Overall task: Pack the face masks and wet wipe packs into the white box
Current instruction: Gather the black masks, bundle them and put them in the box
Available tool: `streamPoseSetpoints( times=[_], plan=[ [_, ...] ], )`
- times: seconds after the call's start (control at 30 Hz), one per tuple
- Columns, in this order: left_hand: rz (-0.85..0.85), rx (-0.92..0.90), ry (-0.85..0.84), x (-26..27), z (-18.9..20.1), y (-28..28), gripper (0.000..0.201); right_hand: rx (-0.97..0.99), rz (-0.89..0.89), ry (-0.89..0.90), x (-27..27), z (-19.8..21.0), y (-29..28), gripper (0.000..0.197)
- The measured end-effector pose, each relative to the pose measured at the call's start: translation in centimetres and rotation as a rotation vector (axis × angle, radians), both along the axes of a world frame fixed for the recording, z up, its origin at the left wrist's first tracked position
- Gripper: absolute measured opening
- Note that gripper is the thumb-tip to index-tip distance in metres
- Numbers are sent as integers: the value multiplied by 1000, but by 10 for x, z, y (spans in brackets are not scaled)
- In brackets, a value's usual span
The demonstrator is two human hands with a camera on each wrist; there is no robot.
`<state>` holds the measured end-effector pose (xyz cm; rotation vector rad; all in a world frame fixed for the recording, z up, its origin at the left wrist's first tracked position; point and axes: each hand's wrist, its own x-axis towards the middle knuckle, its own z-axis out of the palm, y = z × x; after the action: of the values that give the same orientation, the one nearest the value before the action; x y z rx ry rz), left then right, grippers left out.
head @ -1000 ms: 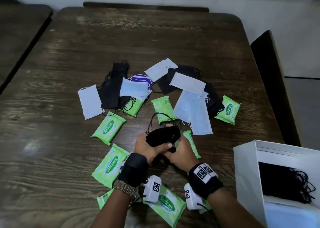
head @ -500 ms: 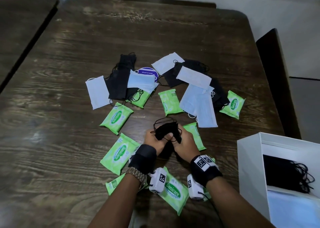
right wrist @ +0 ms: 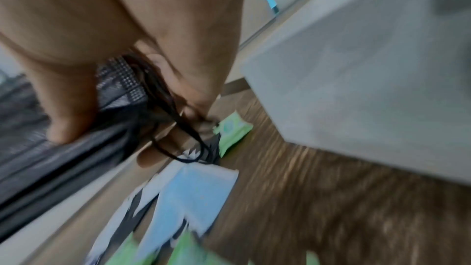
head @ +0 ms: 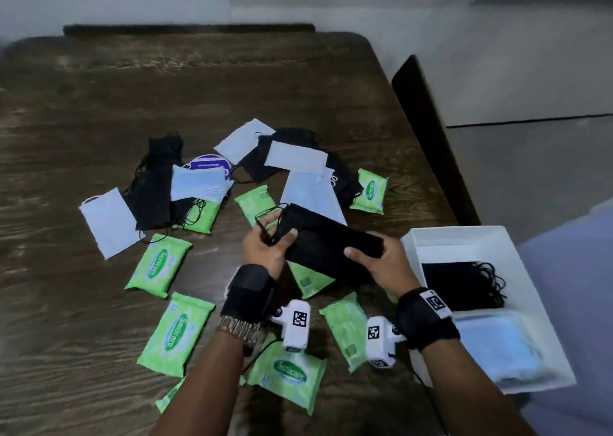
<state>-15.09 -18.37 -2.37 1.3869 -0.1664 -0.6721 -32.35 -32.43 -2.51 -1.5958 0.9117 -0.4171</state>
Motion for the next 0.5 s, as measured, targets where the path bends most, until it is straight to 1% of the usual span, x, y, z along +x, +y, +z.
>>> streamPoseSetpoints(
  times=[0.03, 0.1, 0.17, 0.2, 0.23, 0.3, 0.37, 0.4, 0.47, 0.5],
  plan=[
    [-75, 5, -68, -5, 5, -12, 44, -5, -63, -21, -14, 11, -12, 21],
    [-255, 86, -275, -22, 14, -38, 60, -37, -163, -37, -43, 24, -41, 30],
    [-431, 190, -469, -47, 24, -68, 72, -103, -235, 13, -75, 30, -71, 39],
    [-515, 212, -573, -62, 29, -83, 71, -148, -255, 69, -91, 31, -85, 41],
    [-596, 226, -698, -77, 30, -98, 66, -217, -260, 153, -107, 33, -98, 42],
    [-774, 232, -936, -108, 28, -130, 45, -325, -221, 362, -138, 34, -121, 44],
    [-961, 344, -1033, -139, 25, -161, 30, -322, -129, 582, -162, 34, -139, 46],
    [-1060, 457, -1064, -152, 19, -177, 28, -309, -83, 682, -171, 31, -148, 46],
    [-1257, 649, -1091, -178, 4, -202, 33, -299, -8, 847, -180, 18, -162, 42],
    [-1319, 731, -1088, -189, 3, -210, 35, -313, 33, 922, -180, 11, -166, 40]
  ],
)
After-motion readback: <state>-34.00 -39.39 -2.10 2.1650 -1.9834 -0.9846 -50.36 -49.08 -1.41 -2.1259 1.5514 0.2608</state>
